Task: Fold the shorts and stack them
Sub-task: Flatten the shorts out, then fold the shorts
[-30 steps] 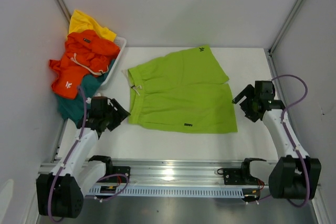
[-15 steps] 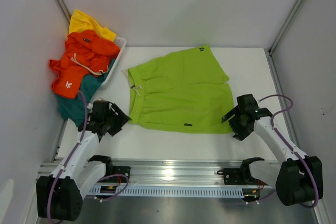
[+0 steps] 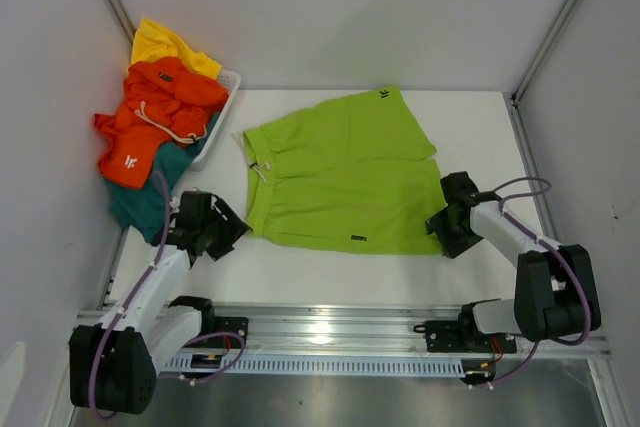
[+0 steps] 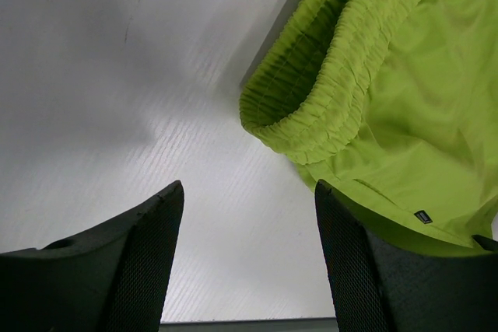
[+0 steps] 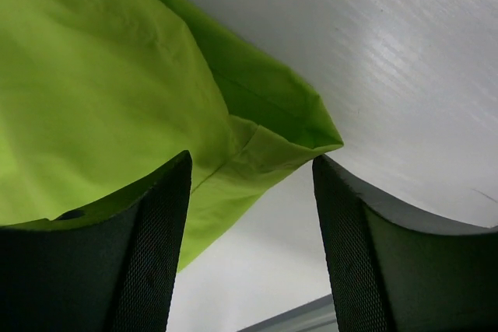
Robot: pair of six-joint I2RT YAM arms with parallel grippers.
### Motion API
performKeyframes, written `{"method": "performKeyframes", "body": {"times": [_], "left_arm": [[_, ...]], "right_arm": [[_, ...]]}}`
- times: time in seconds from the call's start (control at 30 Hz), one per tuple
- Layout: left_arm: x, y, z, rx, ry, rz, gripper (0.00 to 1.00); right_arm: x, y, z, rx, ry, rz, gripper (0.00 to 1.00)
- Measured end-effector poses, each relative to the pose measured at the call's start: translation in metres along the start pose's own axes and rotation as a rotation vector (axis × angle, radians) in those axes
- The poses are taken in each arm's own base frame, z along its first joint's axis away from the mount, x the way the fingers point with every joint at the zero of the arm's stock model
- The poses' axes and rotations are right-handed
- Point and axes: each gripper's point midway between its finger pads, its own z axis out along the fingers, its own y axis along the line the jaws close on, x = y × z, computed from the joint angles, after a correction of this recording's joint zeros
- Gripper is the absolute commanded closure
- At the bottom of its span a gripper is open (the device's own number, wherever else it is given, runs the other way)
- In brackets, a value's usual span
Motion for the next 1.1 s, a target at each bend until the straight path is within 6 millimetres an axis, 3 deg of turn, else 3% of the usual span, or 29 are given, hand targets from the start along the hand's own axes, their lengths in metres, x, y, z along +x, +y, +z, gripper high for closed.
{"method": "performKeyframes", "body": {"times": [0.07,0.13,0.23,0.27,0.3,0.53,0.77,0.9,1.1], "left_arm": [[0.001,-0.001,0.0,0.004,0.005,0.004,0.3],[0.001,-0.003,-0.001,0.008,0.004,0.007,0.29],[0.001,-0.004,0.0,0.011,0.003,0.009,0.29],[0.001,-0.004,0.0,0.012,0.001,0.009,0.29],[0.0,-0.005,0.0,0.016,-0.001,0.01,0.29],[-0.001,-0.018,0.007,0.054,-0.016,-0.021,0.29],[0.028,-0.038,0.021,0.063,0.037,-0.004,0.32],[0.029,-0.035,0.033,0.021,0.022,-0.029,0.37],[0.019,-0.027,0.042,-0.031,-0.047,-0.082,0.37]], "right_arm": [[-0.001,-0.001,0.005,0.023,-0.003,-0.003,0.38],[-0.001,-0.003,0.01,0.045,-0.004,-0.009,0.48],[-0.002,-0.005,0.015,0.069,-0.007,-0.019,0.76],[-0.003,-0.004,0.016,0.068,-0.01,-0.023,0.93],[-0.004,-0.004,0.016,0.068,-0.013,-0.028,1.0],[-0.007,0.001,0.018,0.049,-0.027,-0.031,1.0],[-0.008,0.003,0.018,0.012,-0.046,-0.034,1.0],[-0.009,0.002,0.018,-0.009,-0.066,-0.033,1.0],[-0.008,-0.004,0.015,-0.042,-0.092,-0.031,1.0]]}}
